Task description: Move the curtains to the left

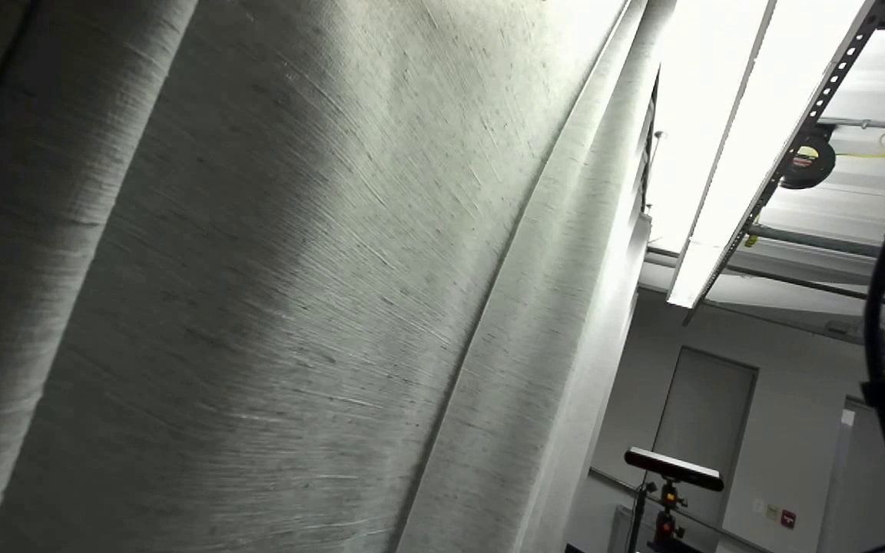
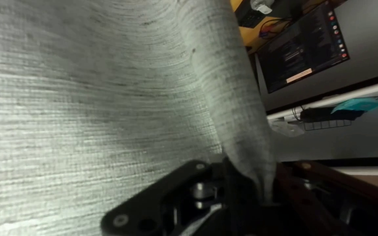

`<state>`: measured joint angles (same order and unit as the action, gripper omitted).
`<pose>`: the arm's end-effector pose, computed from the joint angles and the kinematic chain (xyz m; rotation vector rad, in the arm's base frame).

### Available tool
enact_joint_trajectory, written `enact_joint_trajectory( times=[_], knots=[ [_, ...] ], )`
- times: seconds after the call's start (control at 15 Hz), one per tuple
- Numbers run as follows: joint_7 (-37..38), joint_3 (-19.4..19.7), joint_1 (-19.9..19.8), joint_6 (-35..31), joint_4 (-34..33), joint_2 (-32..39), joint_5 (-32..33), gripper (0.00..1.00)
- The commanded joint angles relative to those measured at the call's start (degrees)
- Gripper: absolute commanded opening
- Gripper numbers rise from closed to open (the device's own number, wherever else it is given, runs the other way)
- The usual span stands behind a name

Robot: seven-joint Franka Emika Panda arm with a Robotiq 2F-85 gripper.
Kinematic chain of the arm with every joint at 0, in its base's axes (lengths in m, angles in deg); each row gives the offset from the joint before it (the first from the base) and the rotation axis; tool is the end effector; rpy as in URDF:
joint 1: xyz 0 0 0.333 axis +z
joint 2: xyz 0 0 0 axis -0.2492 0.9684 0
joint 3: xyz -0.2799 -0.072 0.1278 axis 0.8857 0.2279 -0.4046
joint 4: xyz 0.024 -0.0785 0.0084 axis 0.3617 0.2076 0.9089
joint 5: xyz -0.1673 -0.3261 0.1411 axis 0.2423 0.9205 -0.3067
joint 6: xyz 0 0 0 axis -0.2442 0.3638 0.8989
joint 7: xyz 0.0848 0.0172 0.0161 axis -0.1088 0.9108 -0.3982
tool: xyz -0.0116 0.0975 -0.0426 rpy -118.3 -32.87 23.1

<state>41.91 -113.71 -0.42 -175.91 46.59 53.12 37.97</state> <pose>0.3591 0.4075 0.7550 -2.2778 -0.6372 -1.3326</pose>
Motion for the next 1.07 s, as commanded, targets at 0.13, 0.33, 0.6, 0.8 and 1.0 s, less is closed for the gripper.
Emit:
enact_joint_trajectory(
  times=[0.13, 0.33, 0.6, 0.8, 1.0],
  knots=[
    [2.78, -5.34, 3.87, 2.63, 0.73, 3.35, 2.12, 0.01],
    [4.51, -8.19, 3.59, 2.82, -0.11, 3.94, 2.99, 0.01],
    [3.6, -11.23, 4.51, 1.8, 0.35, 3.92, 2.54, 0.01],
    [5.09, -13.79, 3.79, 2.05, -0.27, 3.75, 3.13, 0.01],
    [3.82, -15.44, 4.03, 1.0, -0.84, 4.73, 3.31, 0.01]
  ],
)
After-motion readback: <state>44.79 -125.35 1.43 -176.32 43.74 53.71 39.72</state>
